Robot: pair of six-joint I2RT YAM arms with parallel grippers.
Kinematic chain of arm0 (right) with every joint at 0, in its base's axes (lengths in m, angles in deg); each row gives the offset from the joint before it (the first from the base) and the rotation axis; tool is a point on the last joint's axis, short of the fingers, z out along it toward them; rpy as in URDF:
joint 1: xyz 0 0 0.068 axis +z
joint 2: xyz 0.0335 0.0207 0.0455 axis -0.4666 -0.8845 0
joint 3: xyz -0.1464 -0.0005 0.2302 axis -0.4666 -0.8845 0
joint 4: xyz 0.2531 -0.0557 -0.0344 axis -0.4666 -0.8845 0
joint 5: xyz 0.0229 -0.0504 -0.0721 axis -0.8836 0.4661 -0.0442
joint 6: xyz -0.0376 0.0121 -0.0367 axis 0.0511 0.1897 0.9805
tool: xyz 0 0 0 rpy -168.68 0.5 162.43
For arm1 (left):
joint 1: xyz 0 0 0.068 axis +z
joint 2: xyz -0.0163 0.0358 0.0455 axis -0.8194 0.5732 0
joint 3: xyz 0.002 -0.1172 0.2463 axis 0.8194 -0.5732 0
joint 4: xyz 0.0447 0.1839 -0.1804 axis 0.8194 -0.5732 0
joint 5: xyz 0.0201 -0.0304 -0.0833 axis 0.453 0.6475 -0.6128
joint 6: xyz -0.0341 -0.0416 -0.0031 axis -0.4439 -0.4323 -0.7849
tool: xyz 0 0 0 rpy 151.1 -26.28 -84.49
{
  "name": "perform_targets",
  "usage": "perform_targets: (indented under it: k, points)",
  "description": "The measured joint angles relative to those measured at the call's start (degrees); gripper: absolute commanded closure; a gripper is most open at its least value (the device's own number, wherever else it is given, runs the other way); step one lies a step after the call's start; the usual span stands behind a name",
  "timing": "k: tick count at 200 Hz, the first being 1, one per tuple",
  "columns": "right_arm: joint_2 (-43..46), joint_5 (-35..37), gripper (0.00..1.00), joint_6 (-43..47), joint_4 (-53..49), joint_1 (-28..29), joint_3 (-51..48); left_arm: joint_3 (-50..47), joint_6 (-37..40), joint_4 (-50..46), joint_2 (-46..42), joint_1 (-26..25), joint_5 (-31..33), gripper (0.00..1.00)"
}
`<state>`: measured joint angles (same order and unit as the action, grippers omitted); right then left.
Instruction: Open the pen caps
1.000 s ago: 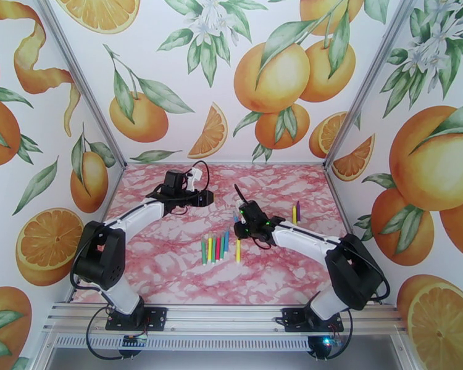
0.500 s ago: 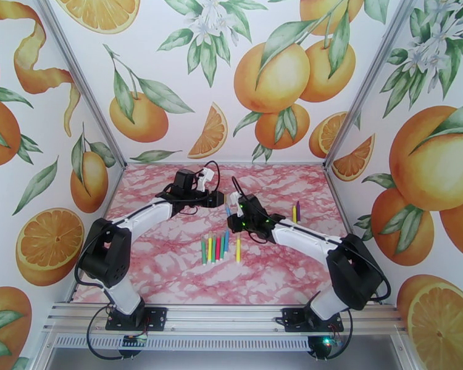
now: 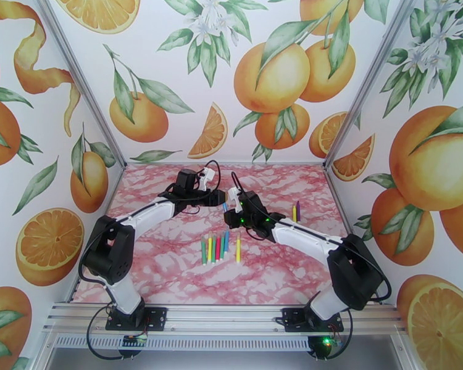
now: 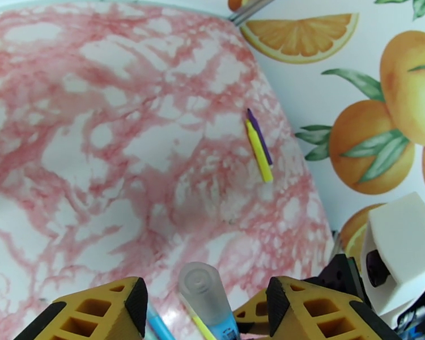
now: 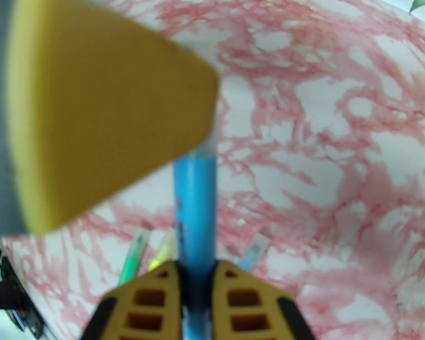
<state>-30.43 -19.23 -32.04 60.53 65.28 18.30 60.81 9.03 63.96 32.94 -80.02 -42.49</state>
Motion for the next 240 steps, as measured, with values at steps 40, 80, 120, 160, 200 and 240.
perform_targets:
  k: [40, 80, 120, 160, 200, 240]
  points:
    - [0.00, -0.90, 0.86, 0.02, 0.66, 0.00, 0.00, 0.74, -0.66, 0.24, 0.50, -0.17, -0.33, 0.50]
    - [0.00, -1.33, 0.85, 0.07, 1.09, 0.37, 0.00, 1.18, -1.64, 1.03, 0.81, -0.17, -0.98, 0.60]
    - [0.00, -1.36, 0.85, 0.52, 1.38, 0.90, 0.00, 1.46, -2.54, 1.25, 1.68, -0.17, -1.88, 0.73]
    - [0.00, -1.31, 0.85, 0.70, 1.79, 1.05, 0.00, 1.57, -3.41, 2.03, 1.88, -0.17, -2.71, 0.84]
    - [0.00, -1.22, 0.77, 0.68, 2.16, 1.03, 0.00, 1.79, -4.07, 2.51, 2.01, -0.17, -3.15, 0.91]
    - [-0.02, -1.18, 0.64, 0.76, 2.60, 1.09, 0.00, 1.81, -4.13, 2.84, 2.03, -0.22, -4.13, 0.94]
